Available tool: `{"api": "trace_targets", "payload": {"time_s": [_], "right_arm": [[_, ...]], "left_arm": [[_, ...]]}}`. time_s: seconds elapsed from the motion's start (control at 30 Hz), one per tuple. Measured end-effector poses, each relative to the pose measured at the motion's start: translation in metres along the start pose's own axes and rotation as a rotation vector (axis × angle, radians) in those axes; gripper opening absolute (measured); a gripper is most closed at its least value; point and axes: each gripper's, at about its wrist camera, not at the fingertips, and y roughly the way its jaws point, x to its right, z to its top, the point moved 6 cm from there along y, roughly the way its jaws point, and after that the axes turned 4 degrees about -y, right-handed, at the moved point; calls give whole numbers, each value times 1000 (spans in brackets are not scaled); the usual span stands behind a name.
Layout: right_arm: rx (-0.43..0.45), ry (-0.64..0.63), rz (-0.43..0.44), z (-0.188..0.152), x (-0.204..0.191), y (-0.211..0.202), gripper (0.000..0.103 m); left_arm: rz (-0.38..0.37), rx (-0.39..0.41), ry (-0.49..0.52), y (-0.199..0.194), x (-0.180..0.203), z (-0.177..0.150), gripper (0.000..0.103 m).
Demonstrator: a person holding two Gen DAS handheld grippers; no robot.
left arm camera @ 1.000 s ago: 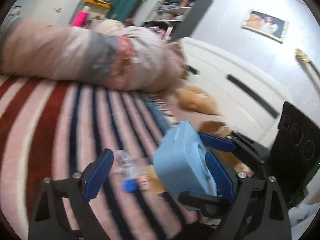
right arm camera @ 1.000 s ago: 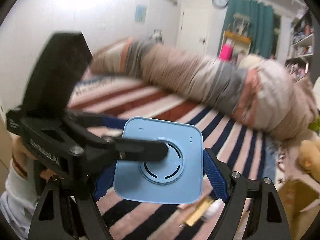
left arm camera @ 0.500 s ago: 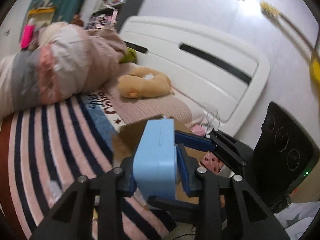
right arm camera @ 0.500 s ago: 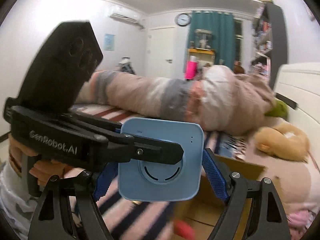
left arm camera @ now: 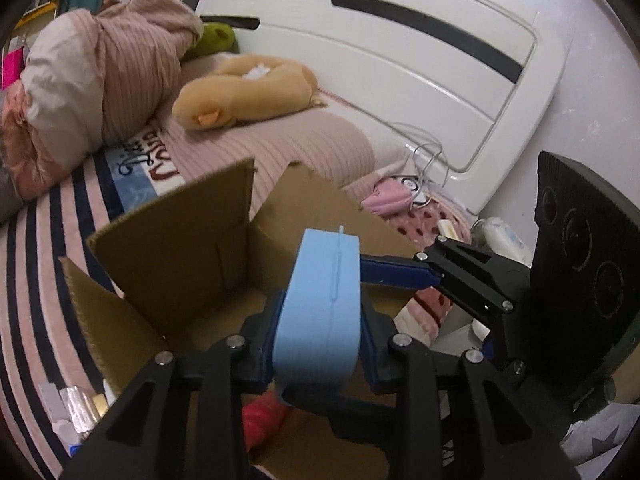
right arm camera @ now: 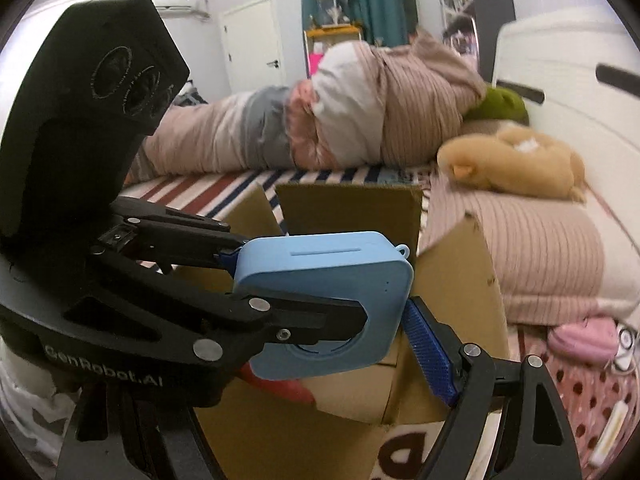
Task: Organize rigid objects
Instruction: 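Carry the light-blue case into the cardboard box and release it, then grasp the contact lens case with blue cap using the right gripper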
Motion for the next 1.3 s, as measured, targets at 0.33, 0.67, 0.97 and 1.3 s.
{"api": "trace_targets", "payload": {"time_s": [0.33,0.67,0.97,1.3], "right_arm": [[-28,14,-42,-4,-2,1,88],[66,-83,-16,37,-62,-9,95],[15,-241,92,59,-177,46,101],[-263,-263,197,6,-227,162,95]], "left_arm": [[33,60,-24,-26,-12,-2,64],[224,285,-147,-148,-83,-26,82],[428,376,-303,-215,-187,-104,87],[427,347,-470,-175,-274,-177,88]]}}
